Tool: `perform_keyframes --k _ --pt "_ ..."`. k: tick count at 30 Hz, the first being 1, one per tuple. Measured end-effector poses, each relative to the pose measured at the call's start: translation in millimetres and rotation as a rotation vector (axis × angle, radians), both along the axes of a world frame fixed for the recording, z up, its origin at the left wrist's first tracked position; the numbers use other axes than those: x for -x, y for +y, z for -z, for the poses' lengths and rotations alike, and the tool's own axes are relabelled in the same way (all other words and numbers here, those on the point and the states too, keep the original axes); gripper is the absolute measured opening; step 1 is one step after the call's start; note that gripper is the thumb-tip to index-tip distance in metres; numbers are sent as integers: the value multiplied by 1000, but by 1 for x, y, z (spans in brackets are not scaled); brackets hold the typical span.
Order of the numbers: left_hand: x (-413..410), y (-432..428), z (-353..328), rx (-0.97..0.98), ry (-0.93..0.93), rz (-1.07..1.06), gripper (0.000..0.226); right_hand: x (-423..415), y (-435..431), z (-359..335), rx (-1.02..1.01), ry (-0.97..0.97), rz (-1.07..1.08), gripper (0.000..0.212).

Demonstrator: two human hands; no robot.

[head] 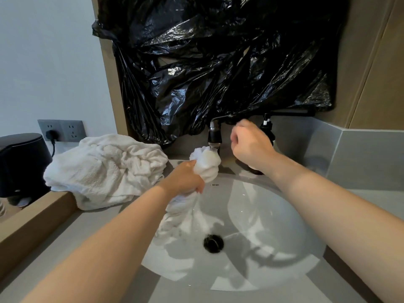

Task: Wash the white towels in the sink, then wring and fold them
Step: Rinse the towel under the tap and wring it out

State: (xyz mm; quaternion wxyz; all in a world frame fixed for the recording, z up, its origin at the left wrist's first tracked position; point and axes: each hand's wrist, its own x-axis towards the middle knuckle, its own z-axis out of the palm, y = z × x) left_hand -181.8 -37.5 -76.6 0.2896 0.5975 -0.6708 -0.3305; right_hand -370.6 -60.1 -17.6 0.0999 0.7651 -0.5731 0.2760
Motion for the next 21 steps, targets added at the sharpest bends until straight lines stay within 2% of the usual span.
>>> perform_keyframes --k 3,5,7,9,12,17,21 --pt "-7 -1 3 41 -58 54 45 -6 -17 -12 -61 95 -7 9" --pt "-7 0 6 93 -72 103 38 -10 -22 -18 -98 132 -6 17" --pt "-4 0 8 156 -53 115 32 -14 -23 -22 -112 158 -6 24" --pt "-2 -2 7 198 6 75 38 -16 -24 -25 -124 131 -14 26" --pt "-3 -4 8 167 127 38 40 -16 -25 -26 -161 60 -33 22" --pt "-15 0 10 -5 211 123 38 -10 -22 -29 -174 55 -58 20" --pt "-27 2 12 -101 274 216 52 -6 -22 -31 -176 50 -89 17"
